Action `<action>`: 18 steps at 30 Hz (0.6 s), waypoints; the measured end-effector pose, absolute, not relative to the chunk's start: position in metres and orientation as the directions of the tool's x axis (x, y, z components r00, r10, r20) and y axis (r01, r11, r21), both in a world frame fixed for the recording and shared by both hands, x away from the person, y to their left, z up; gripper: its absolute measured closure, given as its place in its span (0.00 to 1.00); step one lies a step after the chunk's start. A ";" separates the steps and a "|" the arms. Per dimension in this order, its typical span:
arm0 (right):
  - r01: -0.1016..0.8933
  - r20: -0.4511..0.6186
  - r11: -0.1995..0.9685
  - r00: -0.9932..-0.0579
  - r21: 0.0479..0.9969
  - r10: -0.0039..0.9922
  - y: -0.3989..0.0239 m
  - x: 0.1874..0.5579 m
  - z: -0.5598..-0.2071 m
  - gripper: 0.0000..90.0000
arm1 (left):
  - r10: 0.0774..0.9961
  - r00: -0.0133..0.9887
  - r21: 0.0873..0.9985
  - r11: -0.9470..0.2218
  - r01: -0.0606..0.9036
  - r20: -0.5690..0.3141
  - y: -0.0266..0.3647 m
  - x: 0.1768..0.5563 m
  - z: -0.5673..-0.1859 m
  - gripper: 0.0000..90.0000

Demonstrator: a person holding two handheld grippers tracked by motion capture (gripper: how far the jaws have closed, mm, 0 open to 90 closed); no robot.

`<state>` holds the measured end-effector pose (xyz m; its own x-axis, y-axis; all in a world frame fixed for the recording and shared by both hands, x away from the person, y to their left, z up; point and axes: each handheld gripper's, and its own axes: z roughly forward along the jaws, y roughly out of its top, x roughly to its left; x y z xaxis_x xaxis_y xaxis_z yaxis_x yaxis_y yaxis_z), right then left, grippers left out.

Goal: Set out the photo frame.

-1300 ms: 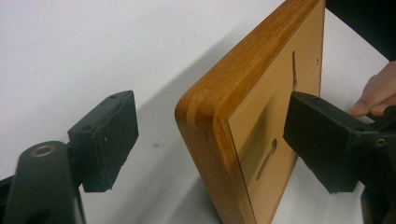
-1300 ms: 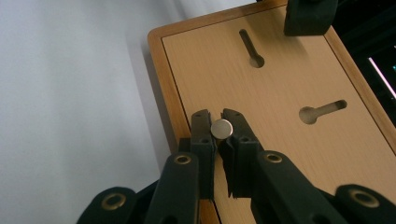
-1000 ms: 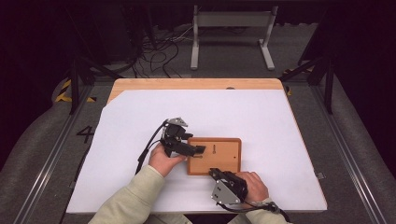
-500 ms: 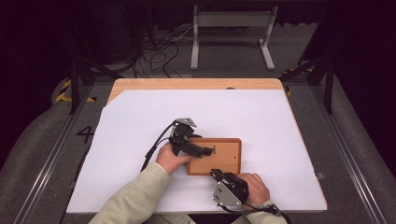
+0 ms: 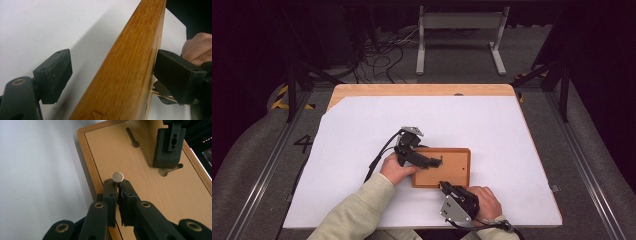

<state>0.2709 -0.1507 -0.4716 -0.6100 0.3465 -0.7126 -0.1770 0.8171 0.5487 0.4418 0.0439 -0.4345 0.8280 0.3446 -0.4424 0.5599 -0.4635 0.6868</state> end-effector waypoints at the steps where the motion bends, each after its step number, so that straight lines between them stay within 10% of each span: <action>1: -0.177 -0.715 0.818 -0.608 0.547 0.346 -0.151 0.271 -0.472 0.94 | 0.338 0.828 0.688 -0.463 0.560 -0.447 0.044 0.442 -0.434 0.21; 12: -0.180 -0.707 0.824 -0.629 0.537 0.323 -0.152 0.270 -0.469 0.93 | 0.229 0.828 0.688 -0.469 0.554 -0.511 0.051 0.443 -0.432 0.45; 18: -0.214 -0.622 0.766 -0.727 0.606 0.290 -0.160 0.272 -0.452 0.62 | 0.214 0.849 0.690 -0.504 0.520 -0.484 0.056 0.437 -0.426 0.62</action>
